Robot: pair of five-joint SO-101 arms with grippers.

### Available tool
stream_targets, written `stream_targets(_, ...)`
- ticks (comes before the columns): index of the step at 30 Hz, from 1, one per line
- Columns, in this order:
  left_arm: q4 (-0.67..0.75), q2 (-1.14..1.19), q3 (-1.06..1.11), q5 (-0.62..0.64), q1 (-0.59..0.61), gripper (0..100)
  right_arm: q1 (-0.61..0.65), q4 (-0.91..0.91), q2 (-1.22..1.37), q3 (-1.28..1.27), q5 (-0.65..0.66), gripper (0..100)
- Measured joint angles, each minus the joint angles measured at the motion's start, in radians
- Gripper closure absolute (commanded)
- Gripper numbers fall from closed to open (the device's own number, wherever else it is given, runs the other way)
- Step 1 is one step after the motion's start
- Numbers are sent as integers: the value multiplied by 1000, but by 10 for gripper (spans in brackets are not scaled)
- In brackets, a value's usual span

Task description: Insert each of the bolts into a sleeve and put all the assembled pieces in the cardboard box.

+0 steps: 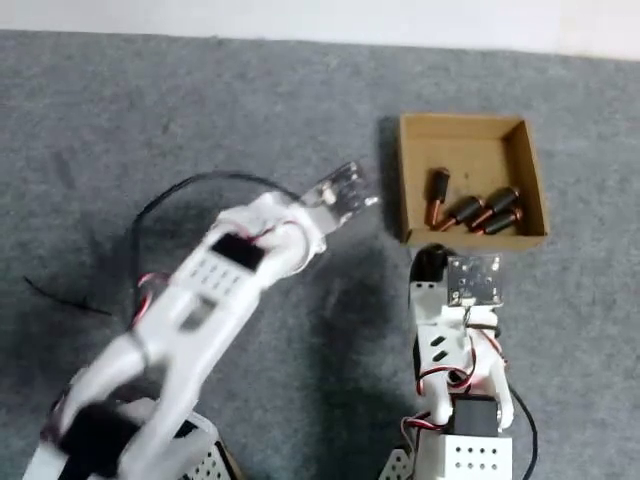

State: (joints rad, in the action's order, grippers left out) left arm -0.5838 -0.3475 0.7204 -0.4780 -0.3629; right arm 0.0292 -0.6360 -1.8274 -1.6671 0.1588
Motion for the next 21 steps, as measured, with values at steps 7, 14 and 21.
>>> stream_targets(7,166,-354,264,118,11,993,0,26,0,0,0,994)
stream_targets(14,212,-634,393,278,92,993,8,32,0,0,0,994)
stream_targets(21,213,-934,497,649,215,993,170,115,2,0,0,994)
